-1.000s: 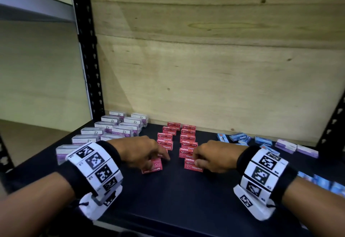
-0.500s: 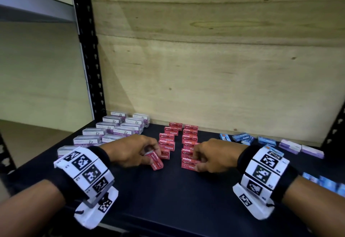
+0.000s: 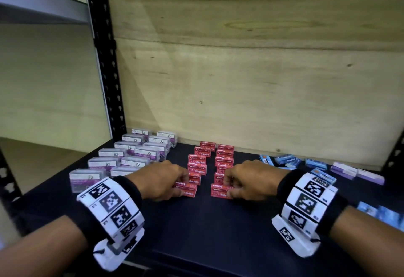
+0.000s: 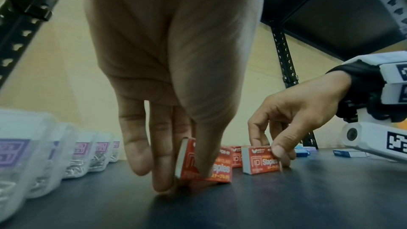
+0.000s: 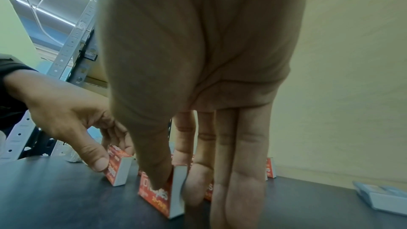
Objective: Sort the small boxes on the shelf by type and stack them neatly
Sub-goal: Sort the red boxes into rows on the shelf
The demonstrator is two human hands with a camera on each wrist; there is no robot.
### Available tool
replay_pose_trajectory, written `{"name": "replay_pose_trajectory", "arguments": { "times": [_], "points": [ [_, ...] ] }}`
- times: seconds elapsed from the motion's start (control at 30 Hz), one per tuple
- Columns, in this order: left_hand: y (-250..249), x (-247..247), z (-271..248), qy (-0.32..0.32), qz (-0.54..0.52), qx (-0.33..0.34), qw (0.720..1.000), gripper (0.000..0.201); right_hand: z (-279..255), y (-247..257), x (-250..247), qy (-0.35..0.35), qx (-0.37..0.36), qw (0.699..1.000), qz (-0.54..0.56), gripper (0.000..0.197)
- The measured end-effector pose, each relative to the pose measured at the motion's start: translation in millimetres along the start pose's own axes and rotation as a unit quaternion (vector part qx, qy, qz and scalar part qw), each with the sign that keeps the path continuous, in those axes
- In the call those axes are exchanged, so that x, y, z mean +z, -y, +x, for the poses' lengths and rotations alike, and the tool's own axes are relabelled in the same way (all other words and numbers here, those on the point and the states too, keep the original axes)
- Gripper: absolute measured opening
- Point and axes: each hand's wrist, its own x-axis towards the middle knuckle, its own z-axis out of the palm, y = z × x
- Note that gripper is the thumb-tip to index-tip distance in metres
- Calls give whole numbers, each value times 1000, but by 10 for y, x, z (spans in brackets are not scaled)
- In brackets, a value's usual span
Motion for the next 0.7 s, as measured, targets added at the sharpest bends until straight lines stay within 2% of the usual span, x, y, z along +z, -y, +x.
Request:
{"name": "replay_pose_trajectory", "arguments": {
  "times": [0.23, 0.5, 0.7],
  "points": [
    [-94, -2, 43, 5, -7, -5, 1000, 25, 6, 12, 1, -2, 0, 1000, 6, 16],
    [-95, -97, -14, -20, 6, 1, 1000, 35, -48, 5, -29, -1, 3, 1000, 29, 31],
    [-316, -394, -41, -47, 46, 2, 998, 33, -206, -211, -120, 13, 9, 995, 95, 21]
  ]
}}
